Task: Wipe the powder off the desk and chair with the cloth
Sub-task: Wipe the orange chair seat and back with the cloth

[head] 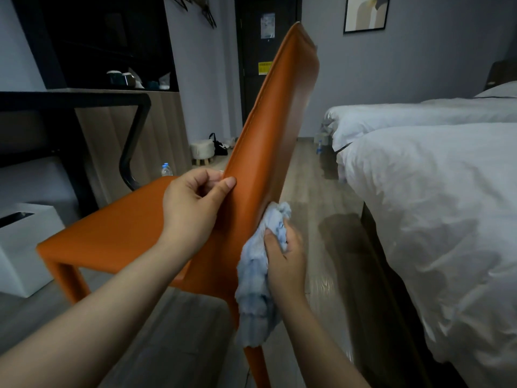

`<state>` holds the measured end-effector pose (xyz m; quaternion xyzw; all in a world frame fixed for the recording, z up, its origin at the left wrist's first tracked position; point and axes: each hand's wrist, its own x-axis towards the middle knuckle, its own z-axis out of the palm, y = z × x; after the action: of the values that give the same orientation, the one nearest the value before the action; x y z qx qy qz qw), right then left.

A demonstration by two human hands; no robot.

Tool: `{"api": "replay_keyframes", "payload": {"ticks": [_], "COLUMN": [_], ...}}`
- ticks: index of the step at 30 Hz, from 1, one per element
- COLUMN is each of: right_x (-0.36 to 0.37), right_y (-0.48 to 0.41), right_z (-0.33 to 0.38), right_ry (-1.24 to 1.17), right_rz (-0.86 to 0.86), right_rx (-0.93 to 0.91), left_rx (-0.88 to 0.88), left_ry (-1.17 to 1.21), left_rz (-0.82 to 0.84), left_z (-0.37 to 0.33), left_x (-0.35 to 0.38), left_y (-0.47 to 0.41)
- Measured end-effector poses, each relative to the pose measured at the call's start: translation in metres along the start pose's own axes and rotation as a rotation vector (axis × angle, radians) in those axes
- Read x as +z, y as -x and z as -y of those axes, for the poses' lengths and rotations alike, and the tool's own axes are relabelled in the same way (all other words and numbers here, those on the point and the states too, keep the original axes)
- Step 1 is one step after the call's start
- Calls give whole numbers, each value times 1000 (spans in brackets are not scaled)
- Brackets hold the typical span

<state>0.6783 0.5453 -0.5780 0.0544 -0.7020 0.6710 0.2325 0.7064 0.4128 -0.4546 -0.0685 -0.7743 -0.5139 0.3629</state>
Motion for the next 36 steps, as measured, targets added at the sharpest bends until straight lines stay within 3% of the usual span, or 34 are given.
{"api": "replay_keyframes", "payload": {"ticks": [9, 15, 19, 28, 36], "right_x": [2, -38, -62, -83, -64], "right_y": [22, 9, -37, -116, -150], "right_z": [-25, -17, 25, 139, 181], "right_ry": [-11, 62, 133, -95, -92], "right_rz": [19, 26, -58, -196, -191], "right_rx": [96, 138, 45, -215, -397], "left_rx": [-5, -24, 36, 295, 302], "left_ry": [-43, -101, -176, -160, -130], "left_rz": [11, 21, 74, 13, 66], "left_z": [-9, -19, -34, -118, -110], "left_x": [-2, -4, -6, 15, 39], "left_y": [6, 4, -2, -66, -79]}}
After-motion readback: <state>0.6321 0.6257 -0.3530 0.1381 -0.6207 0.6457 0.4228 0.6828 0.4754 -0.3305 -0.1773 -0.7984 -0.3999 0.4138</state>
